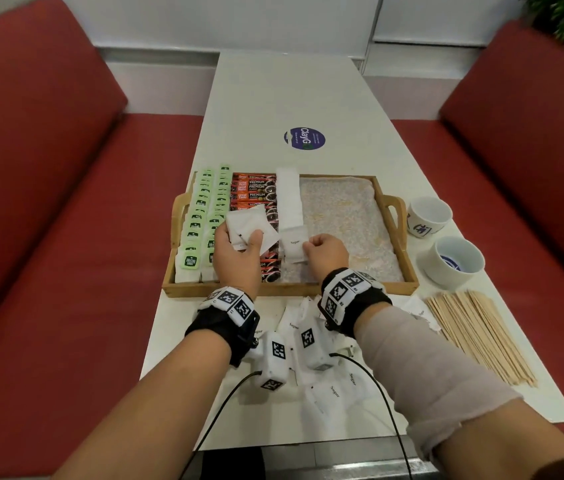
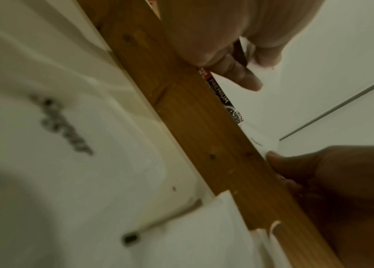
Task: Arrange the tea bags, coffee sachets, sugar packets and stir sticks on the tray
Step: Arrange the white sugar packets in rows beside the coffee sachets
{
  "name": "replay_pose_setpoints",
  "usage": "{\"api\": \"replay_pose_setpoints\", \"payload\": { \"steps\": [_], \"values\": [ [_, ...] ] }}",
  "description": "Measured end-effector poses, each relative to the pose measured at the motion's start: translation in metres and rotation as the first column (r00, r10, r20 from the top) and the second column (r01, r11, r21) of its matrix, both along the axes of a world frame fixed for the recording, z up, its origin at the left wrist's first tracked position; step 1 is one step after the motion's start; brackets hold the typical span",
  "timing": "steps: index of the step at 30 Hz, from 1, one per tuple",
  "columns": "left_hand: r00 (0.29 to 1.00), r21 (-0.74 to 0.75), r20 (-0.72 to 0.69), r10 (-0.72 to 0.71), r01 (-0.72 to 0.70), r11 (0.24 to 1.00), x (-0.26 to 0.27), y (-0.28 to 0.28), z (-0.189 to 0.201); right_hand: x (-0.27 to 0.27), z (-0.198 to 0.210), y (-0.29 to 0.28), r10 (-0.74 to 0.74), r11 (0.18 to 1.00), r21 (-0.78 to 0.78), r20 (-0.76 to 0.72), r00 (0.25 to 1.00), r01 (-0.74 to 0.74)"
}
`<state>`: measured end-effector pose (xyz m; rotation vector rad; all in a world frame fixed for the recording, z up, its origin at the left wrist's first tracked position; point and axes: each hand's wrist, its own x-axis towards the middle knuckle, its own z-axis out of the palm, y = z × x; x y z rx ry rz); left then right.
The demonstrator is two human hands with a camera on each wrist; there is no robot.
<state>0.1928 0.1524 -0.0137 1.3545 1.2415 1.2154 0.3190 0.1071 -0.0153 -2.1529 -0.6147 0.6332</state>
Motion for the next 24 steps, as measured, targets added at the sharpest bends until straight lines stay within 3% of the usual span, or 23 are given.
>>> {"api": "replay_pose_setpoints", "payload": {
  "steps": [18, 24],
  "values": [
    [0.999, -0.059, -0.019, -0.045, 0.043, 0.997, -0.0006, 0.0034, -0.0069, -0.0041, -0.0056, 0.0036, 0.007, 0.997, -0.072, 0.079, 0.997, -0.001],
    [0.993, -0.101, 0.089, -0.076, 0.085, 0.991, -0.0002, 0.0014, -0.0012, -0.0063, -0.002, 0.0003, -0.069, 0.998, 0.0, 0.047, 0.997, 0.069]
  ]
}}
